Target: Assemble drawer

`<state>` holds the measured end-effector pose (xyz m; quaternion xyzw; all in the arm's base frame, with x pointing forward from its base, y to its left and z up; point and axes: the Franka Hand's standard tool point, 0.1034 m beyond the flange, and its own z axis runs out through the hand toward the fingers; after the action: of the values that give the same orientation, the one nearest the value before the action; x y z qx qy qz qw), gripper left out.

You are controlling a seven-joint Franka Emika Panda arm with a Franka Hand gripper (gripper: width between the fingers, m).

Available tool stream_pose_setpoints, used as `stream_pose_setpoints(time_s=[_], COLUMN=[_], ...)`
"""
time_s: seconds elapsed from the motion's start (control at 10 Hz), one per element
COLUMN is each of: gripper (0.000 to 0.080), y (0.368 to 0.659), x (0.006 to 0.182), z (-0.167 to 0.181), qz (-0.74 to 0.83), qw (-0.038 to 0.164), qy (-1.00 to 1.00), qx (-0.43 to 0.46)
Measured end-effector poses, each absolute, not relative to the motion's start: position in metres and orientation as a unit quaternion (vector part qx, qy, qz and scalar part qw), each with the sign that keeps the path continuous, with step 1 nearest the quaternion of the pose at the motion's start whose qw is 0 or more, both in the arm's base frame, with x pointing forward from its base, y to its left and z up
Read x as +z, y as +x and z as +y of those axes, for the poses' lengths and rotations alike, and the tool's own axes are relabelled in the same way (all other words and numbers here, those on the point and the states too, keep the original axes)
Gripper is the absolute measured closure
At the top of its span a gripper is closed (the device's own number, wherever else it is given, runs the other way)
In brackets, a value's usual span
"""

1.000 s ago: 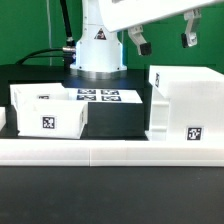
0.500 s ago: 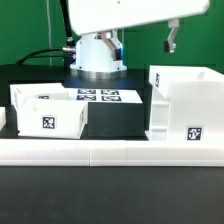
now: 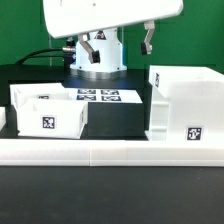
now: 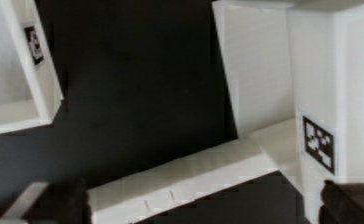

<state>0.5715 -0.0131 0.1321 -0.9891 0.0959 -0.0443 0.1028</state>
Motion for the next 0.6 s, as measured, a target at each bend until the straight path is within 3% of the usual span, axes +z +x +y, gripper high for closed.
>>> stream_pose_setpoints(time_s=[0.3,0.6], gripper=[0.0150,0.0150], y=[0.554,0.539], x=[0.122,0.101], z=[-0.041,-0.062], qz=[0.012,0.012], qw=[0.059,0.037], qy=[-0.998,-0.998], qx=[-0.010,-0.050])
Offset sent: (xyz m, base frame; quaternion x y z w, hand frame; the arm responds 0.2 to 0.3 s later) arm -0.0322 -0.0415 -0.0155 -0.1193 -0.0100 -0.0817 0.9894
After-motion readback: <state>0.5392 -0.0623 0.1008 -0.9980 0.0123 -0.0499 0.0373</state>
